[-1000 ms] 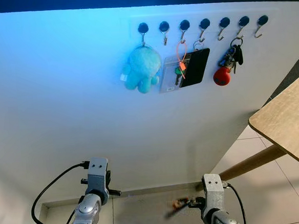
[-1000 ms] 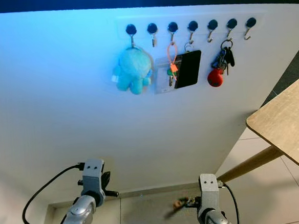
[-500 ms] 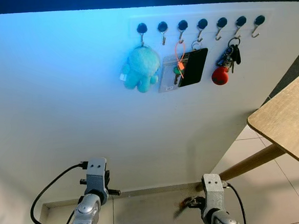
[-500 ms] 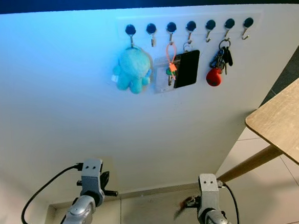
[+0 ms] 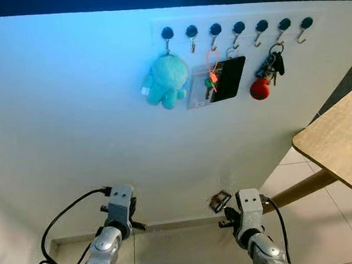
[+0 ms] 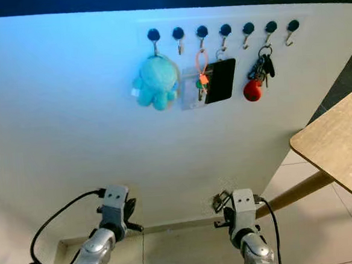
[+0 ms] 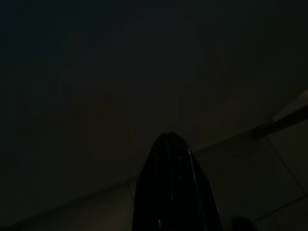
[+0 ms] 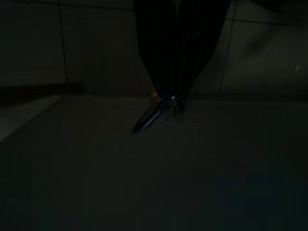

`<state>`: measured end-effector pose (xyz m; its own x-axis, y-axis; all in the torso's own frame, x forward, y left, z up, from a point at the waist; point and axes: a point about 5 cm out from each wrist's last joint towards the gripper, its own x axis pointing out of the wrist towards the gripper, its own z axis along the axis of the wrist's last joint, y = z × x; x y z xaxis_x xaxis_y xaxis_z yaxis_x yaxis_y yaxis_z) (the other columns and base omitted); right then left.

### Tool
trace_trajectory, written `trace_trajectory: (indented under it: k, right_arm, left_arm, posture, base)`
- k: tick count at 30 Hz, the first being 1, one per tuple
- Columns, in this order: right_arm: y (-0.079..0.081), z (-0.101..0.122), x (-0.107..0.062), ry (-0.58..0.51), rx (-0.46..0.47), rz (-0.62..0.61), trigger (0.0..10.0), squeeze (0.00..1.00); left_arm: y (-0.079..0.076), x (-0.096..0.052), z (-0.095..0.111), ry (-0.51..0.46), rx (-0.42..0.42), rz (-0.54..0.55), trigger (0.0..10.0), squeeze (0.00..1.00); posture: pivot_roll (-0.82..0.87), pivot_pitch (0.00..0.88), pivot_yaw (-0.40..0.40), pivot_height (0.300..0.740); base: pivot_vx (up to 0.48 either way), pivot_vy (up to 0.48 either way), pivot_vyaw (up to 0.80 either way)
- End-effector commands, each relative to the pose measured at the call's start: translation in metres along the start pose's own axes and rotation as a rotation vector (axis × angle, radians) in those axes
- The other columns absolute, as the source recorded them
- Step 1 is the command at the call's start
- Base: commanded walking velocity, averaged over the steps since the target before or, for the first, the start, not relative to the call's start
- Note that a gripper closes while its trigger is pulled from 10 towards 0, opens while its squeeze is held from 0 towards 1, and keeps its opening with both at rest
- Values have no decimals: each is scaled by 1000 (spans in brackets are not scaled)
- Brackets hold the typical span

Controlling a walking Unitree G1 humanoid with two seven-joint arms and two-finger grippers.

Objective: Hang keys on a hook

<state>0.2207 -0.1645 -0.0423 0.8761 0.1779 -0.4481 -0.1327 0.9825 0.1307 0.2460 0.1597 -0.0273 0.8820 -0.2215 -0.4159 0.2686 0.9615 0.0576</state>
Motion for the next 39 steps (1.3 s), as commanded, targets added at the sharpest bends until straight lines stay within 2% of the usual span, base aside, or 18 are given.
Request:
trace_trajectory:
  k: [1,5,6,9,11,15,17,18,19,22,24,25,26,28,31,35,36,39]
  right_arm:
    - [-4,9,0,-56,1,-4,10000,0]
    - [-2,20,1,-106,-3,21,10000,0]
    - [2,32,3,-135,-31,66,10000,0]
    - [8,41,4,-136,-84,121,10000,0]
    - [15,58,6,-185,-113,165,10000,0]
    - [18,67,5,-220,-117,174,10000,0]
    - [22,101,3,-350,-136,179,10000,0]
    - [22,101,3,-350,-136,179,10000,0]
    - [24,119,1,-423,-153,180,10000,0]
    - [30,151,-8,-550,-196,187,10000,0]
    - [30,151,-8,-550,-196,187,10000,0]
    - [34,165,-15,-599,-226,198,10000,0]
    - [34,165,-15,-599,-226,198,10000,0]
    - [39,179,-23,-658,-255,192,10000,0]
    - [44,192,-30,-710,-253,187,10000,0]
    - [57,215,-45,-794,-241,206,10000,0]
    - [61,226,-51,-837,-260,213,10000,0]
    - [64,233,-55,-865,-279,217,10000,0]
  left_arm:
    - [2,-2,-2,1,-21,9,10000,0]
    - [3,-1,-1,-3,-55,18,10000,0]
    - [4,0,5,-26,-44,16,10000,0]
    - [6,2,12,-48,1,23,10000,0]
    - [10,4,21,-84,0,41,10000,0]
    - [12,4,25,-103,-7,47,10000,0]
    - [17,5,38,-167,7,36,10000,0]
    - [17,5,38,-167,7,36,10000,0]
    - [18,4,45,-206,32,8,10000,0]
    - [17,-1,61,-307,96,-72,10000,0]
    - [17,-1,61,-307,96,-72,10000,0]
    - [16,-7,73,-378,127,-111,10000,0]
    - [16,-7,73,-378,127,-111,10000,0]
    - [15,-14,84,-441,124,-155,10000,0]
    - [11,-24,97,-508,194,-219,10000,0]
    - [3,-43,132,-613,224,-383,10000,0]
    - [1,-49,147,-652,231,-436,10000,0]
    - [0,-52,156,-677,236,-468,10000,0]
  posture:
    - [58,53,-33,740]
    - [52,57,-27,740]
    - [50,57,-25,740]
    - [50,57,-25,740]
    - [46,61,-19,740]
    - [46,61,-19,740]
    - [42,65,-21,740]
    - [42,65,-21,740]
    - [41,64,-21,740]
    - [39,64,-24,740]
    - [39,64,-24,740]
    - [39,68,-24,740]
    - [39,68,-24,740]
    - [36,71,-25,740]
    - [31,71,-29,740]
    - [31,76,-36,740]
    - [33,74,-37,740]
    - [32,75,-37,740]
  base:
    - [0,-480,0]
    - [0,-120,0]
    - [0,0,0]
    - [0,0,0]
    - [0,0,0]
    - [0,0,0]
    - [0,0,0]
    - [0,0,0]
    - [0,0,0]
    - [0,0,0]
    - [0,0,0]
    - [0,0,0]
    - [0,0,0]
    - [0,0,0]
    - [0,0,0]
    - [0,0,0]
    - [0,0,0]
    - [0,0,0]
